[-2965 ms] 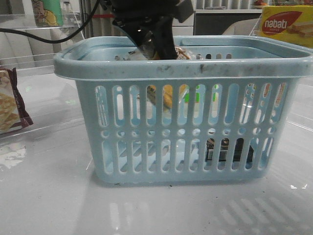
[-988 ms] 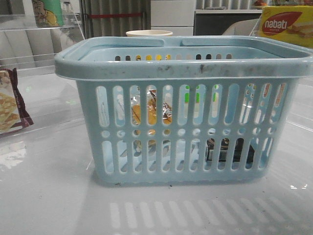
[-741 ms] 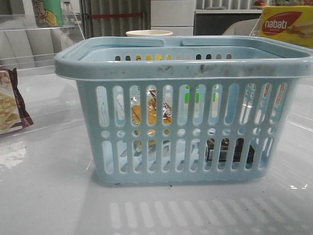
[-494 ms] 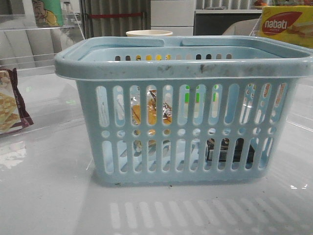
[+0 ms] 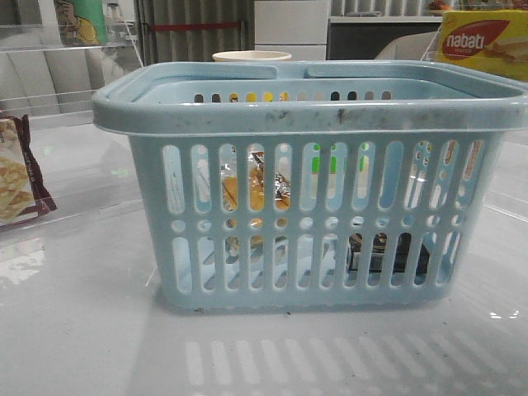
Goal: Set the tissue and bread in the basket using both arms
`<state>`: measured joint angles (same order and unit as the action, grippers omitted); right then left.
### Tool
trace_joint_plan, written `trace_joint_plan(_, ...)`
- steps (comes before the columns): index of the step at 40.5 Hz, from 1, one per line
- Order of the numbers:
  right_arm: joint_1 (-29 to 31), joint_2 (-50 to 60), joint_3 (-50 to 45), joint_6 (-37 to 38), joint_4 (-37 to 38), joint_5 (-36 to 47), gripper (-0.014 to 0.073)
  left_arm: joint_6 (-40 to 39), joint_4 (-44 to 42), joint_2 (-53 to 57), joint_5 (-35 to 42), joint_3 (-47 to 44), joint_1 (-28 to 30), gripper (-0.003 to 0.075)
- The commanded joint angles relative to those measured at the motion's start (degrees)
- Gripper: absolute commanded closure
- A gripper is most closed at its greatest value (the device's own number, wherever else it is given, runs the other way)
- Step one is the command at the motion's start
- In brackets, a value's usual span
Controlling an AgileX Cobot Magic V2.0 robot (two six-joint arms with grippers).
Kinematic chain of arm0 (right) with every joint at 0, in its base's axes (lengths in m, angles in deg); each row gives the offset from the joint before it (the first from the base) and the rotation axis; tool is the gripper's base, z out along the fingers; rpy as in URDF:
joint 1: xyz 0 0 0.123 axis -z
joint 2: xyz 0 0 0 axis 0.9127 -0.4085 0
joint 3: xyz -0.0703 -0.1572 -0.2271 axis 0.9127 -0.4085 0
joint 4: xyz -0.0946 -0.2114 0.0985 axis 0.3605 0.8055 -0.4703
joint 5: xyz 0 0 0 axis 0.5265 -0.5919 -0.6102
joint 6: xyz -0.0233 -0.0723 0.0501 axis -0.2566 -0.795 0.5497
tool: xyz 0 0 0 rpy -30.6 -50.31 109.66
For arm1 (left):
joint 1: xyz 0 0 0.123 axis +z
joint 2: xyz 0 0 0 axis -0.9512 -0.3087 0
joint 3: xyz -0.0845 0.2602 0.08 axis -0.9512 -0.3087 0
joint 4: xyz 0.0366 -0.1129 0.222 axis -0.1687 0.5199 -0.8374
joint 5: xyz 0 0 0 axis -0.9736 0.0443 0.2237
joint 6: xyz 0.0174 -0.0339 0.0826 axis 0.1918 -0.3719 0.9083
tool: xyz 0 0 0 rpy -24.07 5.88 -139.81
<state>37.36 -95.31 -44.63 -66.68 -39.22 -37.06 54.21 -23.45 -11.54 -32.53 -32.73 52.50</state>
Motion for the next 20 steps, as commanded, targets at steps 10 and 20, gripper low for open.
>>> trace_joint_plan(10,0.0,-0.1,1.6,-0.2,1.0,3.9,0.0537,-0.1,4.0,15.2,17.9,-17.4,12.0,0.0629)
trace_joint_plan(20,0.0,-0.1,1.6,-0.2,1.0,3.9,0.0537,-0.1,6.9,21.4,27.8,-26.8,13.0,0.0629)
